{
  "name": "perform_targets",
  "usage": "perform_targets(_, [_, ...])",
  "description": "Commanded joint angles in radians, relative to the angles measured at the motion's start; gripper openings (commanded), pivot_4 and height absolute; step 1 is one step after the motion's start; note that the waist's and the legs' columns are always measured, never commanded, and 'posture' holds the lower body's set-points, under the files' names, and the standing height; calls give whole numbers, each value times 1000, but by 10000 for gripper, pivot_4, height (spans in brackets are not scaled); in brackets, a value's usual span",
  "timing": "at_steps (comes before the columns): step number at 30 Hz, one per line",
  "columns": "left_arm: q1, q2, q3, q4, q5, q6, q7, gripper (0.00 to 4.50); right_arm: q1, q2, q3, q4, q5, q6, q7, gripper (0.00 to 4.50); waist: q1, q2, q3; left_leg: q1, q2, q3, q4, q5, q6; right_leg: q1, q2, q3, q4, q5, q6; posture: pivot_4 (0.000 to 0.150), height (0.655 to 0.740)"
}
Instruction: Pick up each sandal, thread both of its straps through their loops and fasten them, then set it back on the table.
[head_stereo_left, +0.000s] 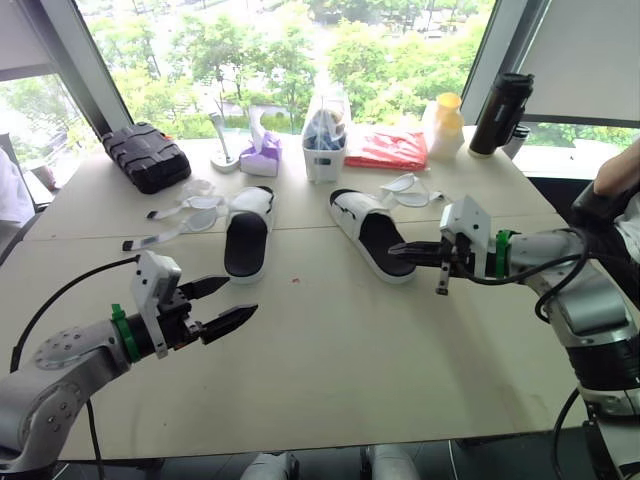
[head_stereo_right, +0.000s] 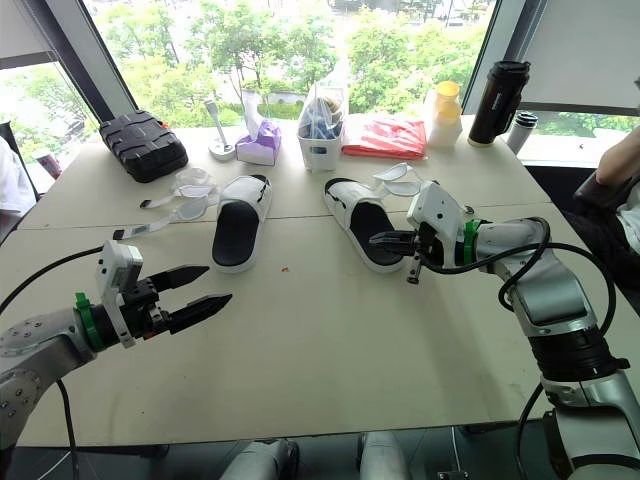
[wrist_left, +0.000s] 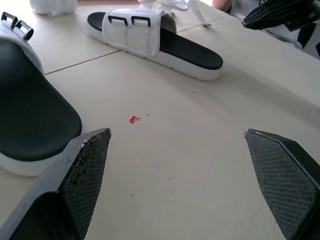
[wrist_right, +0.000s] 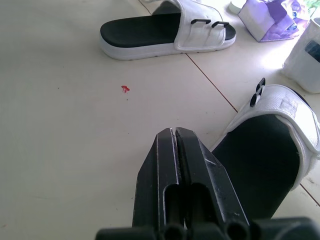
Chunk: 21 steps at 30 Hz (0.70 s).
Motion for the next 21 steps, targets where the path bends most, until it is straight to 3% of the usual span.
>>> perform_targets(1, [-6,3,21,-30,-9,-9,5,44373,-29,5,-14,-24,0,-20,-12,0,0,0,0,0,0,0,0,0,0,0,0,0,0,0,0,1500,7400])
perform_targets(8, [-10,0,19,-32,-12,-6,14,44373,-54,36,-8,3,-21,-42,-52,0,0,0,0,0,0,0,0,0,0,0,0,0,0,0,0,1500,7400])
perform_targets(11, [-12,-2,16,-31,-11,-8,18,45000,-98,72,20,83,-108,-107,-132,7175,-3,0,0,0,0,0,0,0,0,0,0,0,0,0,0,1500,7400])
perform_targets(13, [-13,-3,15,-32,-10,-7,20,45000,-109,75,51,123,-165,-161,-145,15481,-1,0,0,0,0,2,0,0,0,-1,0,1,0,1,-1,1500,7400])
perform_targets(15, [-16,-8,7,-36,-8,-8,25,45000,-153,107,123,215,-301,-275,-239,28410,-1,0,0,0,0,2,0,0,0,-1,0,1,0,1,-1,1500,7400])
perform_targets(16, [-18,-10,3,-37,-6,-8,27,45000,-171,119,150,253,-354,-324,-274,30546,-3,0,0,0,0,2,0,0,0,-1,0,1,0,1,-1,1500,7400])
perform_targets(18, [-20,-12,-1,-39,-4,-8,30,45000,-208,144,187,337,-441,-395,-351,42105,-5,0,0,0,0,4,0,1,-1,-2,0,3,1,1,-1,1500,7400])
perform_targets(21, [-21,-12,-1,-40,-2,-10,31,45000,-265,162,260,473,-584,-519,-459,43664,-4,0,0,0,0,6,0,2,-3,-4,0,4,2,1,-1,1500,7400])
